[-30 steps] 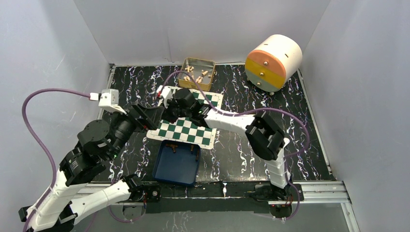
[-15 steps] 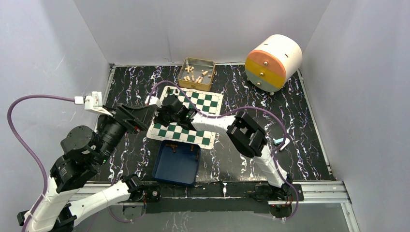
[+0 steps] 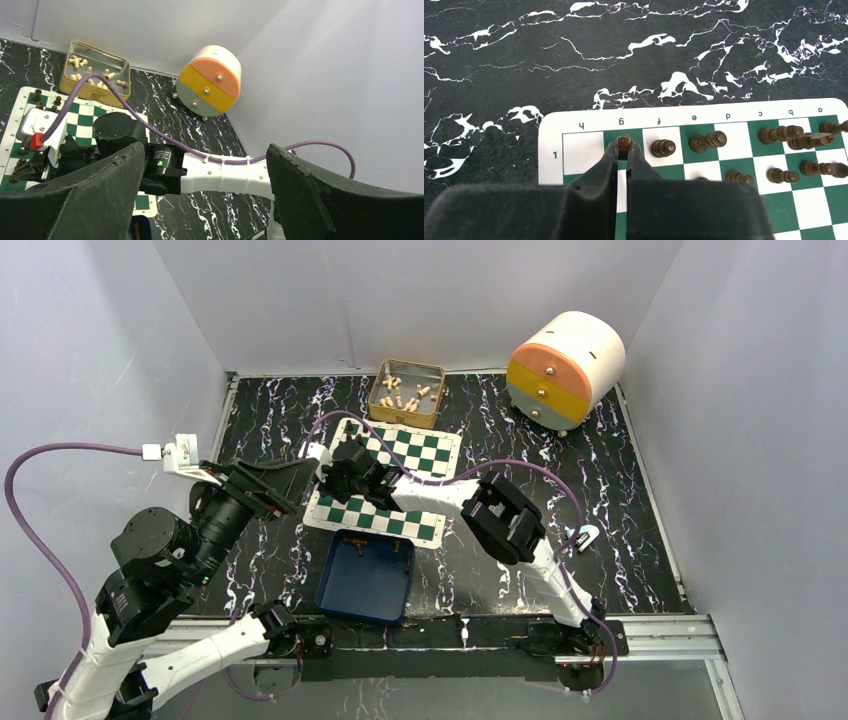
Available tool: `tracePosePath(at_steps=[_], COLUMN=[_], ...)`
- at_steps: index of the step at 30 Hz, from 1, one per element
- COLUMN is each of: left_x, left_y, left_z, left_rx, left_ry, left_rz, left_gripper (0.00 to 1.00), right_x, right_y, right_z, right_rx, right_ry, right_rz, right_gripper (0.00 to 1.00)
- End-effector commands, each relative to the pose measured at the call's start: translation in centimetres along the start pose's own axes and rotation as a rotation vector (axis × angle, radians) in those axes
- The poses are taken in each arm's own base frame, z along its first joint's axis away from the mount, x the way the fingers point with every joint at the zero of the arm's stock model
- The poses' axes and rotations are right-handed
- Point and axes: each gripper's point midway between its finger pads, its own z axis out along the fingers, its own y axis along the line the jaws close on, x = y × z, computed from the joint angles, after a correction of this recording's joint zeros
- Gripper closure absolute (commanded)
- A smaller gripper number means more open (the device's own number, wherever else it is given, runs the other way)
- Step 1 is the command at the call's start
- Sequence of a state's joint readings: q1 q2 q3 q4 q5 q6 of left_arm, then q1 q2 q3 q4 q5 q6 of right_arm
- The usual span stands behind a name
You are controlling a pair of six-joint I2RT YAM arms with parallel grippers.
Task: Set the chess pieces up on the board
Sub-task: Place the chess piece on the chessboard.
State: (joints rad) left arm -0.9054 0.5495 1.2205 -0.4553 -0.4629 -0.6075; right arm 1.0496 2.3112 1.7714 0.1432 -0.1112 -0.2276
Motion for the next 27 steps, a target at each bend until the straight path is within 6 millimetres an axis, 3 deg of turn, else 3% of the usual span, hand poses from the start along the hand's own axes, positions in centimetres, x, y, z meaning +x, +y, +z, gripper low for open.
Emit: tracePosePath(at_steps=[1, 27], left_x=[-1.3, -1.4], left_y=[-0.9, -0.9], left_z=[-0.2, -0.2], left_rx=[0.031, 0.029], left_ry=[-0.034, -0.040], left_rz=[-0.033, -0.035], left_gripper=[0.12, 0.12], right_x=[-2.6, -0.5], right_y=[-0.2, 0.3], right_z=[0.6, 1.5], right_rx=[0.007, -0.001], right_ry=[-0.063, 0.010], right_rz=[-0.004, 0.014], right_gripper=[0.96, 0.91])
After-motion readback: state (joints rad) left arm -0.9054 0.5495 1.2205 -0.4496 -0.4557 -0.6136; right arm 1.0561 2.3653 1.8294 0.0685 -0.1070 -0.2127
